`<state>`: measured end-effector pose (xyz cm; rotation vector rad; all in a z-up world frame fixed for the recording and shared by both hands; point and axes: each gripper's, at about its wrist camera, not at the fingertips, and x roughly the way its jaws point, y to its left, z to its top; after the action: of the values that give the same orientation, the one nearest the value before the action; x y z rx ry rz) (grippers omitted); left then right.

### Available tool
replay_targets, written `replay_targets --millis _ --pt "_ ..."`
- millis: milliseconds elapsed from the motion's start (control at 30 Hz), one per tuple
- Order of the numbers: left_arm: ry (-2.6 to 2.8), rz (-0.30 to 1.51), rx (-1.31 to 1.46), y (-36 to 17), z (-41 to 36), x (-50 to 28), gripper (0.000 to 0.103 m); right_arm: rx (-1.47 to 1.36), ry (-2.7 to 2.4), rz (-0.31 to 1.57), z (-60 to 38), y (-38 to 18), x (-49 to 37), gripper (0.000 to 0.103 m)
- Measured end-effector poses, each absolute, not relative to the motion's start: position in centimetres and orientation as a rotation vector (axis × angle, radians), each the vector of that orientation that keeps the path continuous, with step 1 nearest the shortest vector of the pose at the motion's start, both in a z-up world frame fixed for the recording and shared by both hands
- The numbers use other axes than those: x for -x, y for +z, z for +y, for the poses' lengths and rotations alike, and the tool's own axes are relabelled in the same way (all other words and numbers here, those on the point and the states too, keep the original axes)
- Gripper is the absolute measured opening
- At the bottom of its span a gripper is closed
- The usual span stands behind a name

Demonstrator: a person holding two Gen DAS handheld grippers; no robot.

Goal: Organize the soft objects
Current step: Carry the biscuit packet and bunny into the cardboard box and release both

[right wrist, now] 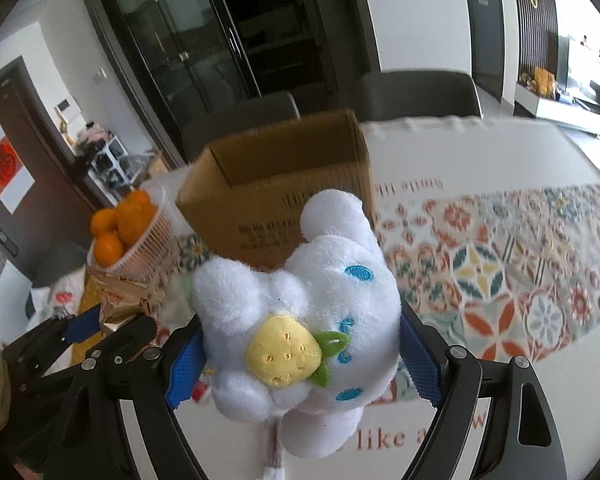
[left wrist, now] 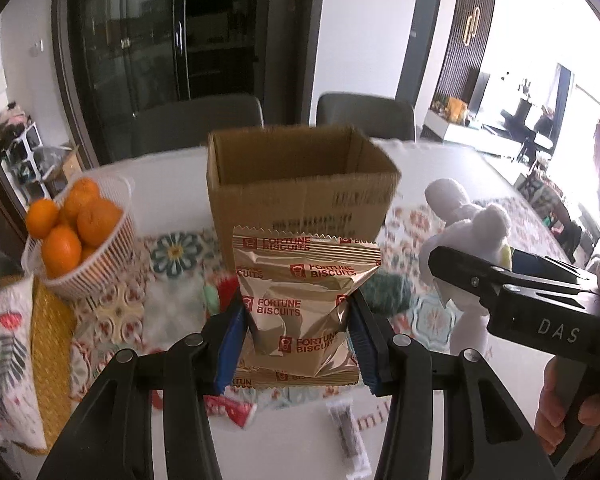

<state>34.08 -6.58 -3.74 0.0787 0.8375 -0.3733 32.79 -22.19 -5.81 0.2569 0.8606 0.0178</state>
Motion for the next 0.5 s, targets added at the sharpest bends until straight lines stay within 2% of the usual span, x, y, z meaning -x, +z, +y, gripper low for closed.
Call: replay_targets --millis 500 --pt "-0.34 0.747 -0.059 0.5 -7.1 -39.9 0.048 -0.23 0.056 0.724 -23.1 0.0 -38.9 0.085"
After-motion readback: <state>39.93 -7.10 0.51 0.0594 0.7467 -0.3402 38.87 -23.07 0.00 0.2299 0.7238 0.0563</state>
